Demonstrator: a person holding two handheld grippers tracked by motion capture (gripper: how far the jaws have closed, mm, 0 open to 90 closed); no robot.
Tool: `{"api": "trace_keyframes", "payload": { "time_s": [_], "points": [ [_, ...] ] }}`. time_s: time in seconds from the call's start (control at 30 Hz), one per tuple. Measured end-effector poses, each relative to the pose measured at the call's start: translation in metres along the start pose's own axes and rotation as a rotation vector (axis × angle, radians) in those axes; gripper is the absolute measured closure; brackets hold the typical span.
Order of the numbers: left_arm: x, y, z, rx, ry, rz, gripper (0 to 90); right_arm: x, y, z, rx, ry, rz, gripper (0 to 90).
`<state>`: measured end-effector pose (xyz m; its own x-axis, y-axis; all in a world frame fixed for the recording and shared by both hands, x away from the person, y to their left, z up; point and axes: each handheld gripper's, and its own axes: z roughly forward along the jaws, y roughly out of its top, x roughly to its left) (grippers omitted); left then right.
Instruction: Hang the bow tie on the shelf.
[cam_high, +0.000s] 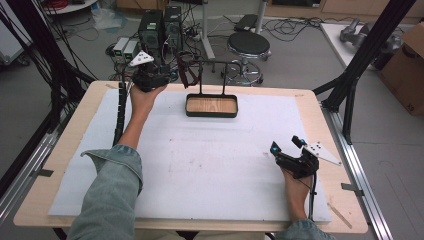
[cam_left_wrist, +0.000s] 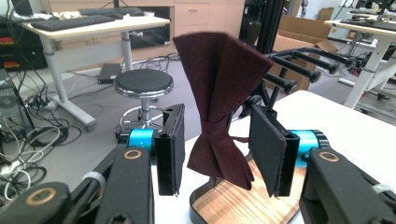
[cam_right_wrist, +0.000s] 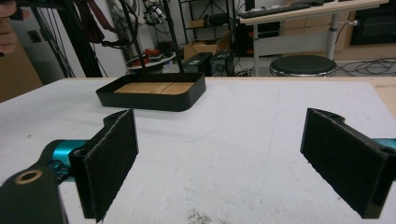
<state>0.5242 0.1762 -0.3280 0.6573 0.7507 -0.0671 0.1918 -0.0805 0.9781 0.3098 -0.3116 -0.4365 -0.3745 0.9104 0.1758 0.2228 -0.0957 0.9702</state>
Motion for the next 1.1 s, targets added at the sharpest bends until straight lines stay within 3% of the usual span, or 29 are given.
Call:
{"api": "trace_keyframes", "payload": {
  "time_s": [0.5, 0.73, 0.9, 1.1],
  "points": [
    [-0.003, 0.01, -0.051, -0.068, -0.016, 0.03, 47.4, 0.0, 0.0, 0.0, 0.0, -0.001, 0.0, 10.4],
    [-0.008, 0.012, -0.072, -0.056, -0.007, 0.078, 44.6, 0.0, 0.0, 0.0, -0.003, -0.003, 0.001, 10.4],
    [-0.011, 0.009, -0.087, -0.05, -0.019, 0.069, 39.9, -0.001, 0.0, 0.0, -0.003, -0.003, 0.005, 10.4],
    [-0.02, -0.004, -0.107, -0.013, -0.011, 0.124, 37.1, -0.001, 0.0, 0.0, -0.005, -0.004, 0.0, 10.4]
  ]
}}
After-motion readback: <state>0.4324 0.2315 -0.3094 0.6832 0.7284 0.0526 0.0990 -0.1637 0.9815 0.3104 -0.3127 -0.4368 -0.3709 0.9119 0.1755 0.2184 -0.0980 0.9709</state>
